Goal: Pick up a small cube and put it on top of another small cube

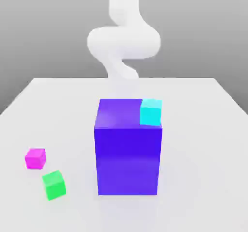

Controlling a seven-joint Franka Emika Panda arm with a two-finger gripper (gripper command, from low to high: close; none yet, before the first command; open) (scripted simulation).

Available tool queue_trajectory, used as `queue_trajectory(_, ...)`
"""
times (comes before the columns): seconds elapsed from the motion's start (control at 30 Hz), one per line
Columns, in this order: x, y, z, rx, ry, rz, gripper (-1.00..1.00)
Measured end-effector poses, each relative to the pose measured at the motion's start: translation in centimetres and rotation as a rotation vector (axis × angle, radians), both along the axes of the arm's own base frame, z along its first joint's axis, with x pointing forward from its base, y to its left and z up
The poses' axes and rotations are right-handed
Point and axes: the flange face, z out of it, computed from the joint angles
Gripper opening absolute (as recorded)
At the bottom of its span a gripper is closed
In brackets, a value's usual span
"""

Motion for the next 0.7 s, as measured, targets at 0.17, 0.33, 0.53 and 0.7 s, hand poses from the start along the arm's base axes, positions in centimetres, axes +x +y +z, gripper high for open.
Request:
queue_trajectory(0.17, 3.5, -4.4, -6.9, 0.027, 0.1, -0.211, 0.0)
queue_trajectory(0.33, 5.0, -9.6, -14.0, 0.07, 0.191, -0.413, 0.0)
queue_trajectory(0.53, 4.4, -16.0, -22.7, 0.144, 0.292, -0.65, 0.0)
queue_trajectory(0.7, 1.9, -20.7, -29.7, 0.225, 0.367, -0.842, 0.0)
